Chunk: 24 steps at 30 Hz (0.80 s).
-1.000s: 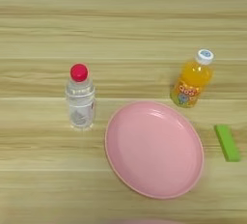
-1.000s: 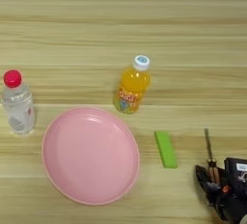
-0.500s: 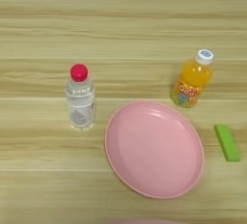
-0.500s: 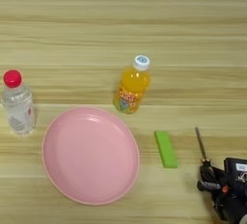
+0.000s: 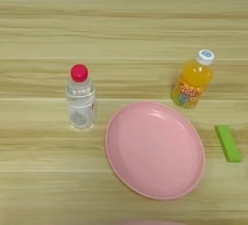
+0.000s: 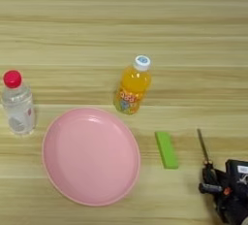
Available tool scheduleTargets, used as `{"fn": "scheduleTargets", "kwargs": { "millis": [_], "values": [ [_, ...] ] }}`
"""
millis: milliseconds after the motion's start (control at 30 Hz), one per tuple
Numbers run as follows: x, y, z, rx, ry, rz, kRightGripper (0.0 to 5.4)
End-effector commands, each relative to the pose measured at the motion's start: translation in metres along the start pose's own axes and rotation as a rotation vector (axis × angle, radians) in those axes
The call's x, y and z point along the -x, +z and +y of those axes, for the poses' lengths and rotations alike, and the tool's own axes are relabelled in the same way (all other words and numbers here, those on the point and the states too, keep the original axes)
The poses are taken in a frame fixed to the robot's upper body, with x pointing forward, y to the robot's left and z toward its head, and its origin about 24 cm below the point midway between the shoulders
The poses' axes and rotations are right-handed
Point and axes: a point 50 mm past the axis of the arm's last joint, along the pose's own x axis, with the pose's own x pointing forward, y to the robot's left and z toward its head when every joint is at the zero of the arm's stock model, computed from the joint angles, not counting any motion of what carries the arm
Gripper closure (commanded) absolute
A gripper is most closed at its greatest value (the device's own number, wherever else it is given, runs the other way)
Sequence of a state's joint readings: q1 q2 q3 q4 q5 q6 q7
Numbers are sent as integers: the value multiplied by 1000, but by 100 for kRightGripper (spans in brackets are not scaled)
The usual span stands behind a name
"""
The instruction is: Move the objects on the table
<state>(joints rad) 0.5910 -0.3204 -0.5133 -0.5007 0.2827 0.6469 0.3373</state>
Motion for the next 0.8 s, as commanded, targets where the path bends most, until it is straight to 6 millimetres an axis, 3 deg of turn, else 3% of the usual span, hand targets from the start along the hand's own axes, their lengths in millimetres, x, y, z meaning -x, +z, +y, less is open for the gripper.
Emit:
{"fn": "scheduleTargets", "kwargs": {
  "millis": [33,467,800],
  "values": [
    [8,13,2,55,-13,-42,450],
    [32,43,32,105,69,-160,450],
    [44,50,63,82,206,-191,450]
  ]
}}
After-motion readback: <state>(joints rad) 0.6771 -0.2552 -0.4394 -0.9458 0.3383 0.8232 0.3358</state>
